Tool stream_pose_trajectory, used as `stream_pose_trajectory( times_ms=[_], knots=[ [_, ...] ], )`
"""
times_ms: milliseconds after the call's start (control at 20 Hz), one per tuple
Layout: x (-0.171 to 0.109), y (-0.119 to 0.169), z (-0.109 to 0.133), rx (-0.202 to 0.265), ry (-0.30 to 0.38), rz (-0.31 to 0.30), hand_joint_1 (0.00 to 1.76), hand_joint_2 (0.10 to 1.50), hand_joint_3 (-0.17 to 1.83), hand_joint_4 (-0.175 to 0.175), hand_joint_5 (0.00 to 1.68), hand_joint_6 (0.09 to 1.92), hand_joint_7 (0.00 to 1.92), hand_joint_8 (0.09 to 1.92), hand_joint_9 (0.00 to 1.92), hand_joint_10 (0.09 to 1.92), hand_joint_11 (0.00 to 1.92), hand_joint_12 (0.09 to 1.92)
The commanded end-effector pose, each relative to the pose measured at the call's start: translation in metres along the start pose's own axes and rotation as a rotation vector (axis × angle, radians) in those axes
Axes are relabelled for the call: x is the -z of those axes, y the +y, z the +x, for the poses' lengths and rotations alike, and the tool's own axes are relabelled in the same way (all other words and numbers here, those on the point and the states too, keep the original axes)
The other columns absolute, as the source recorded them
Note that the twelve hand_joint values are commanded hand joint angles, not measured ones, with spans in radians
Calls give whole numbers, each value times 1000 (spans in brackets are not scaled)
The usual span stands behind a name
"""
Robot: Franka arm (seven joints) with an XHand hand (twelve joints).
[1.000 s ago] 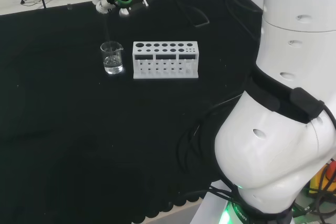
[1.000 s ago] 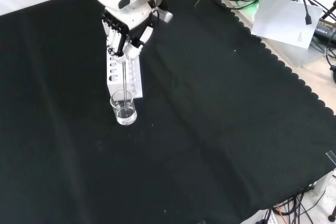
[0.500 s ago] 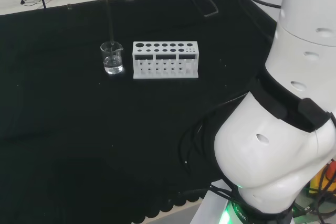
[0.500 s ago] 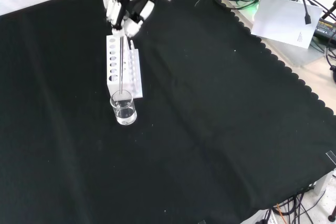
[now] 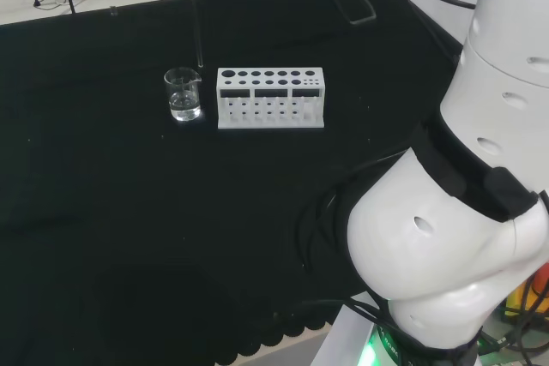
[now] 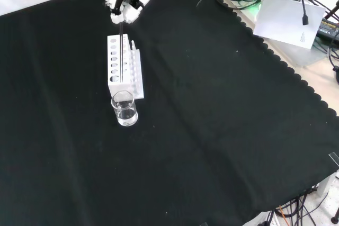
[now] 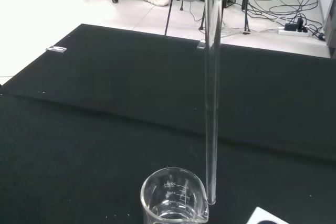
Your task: Put the glass rod back on the white test tube rack.
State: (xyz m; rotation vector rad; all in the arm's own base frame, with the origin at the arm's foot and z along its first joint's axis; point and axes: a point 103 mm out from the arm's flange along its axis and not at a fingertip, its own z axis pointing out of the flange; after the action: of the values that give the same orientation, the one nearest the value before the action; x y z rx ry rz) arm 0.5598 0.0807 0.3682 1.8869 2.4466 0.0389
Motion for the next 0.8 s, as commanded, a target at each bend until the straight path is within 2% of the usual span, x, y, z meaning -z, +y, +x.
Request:
stream_pose_trajectory(
  times_ms=[50, 350, 800],
  knots=[
    [23, -35, -36, -66, 9, -16, 1302, 1057, 5, -175, 1122, 470, 1126, 1088, 1608, 884, 1593, 872],
    [27, -58, -49, -92, 8, -24, 1302, 1057, 4, -175, 1122, 470, 1127, 1086, 1608, 885, 1594, 872],
    [7, -58, -50, -85, 12, 1, 1302, 1057, 4, -175, 1123, 468, 1126, 1087, 1609, 885, 1594, 871]
  ],
)
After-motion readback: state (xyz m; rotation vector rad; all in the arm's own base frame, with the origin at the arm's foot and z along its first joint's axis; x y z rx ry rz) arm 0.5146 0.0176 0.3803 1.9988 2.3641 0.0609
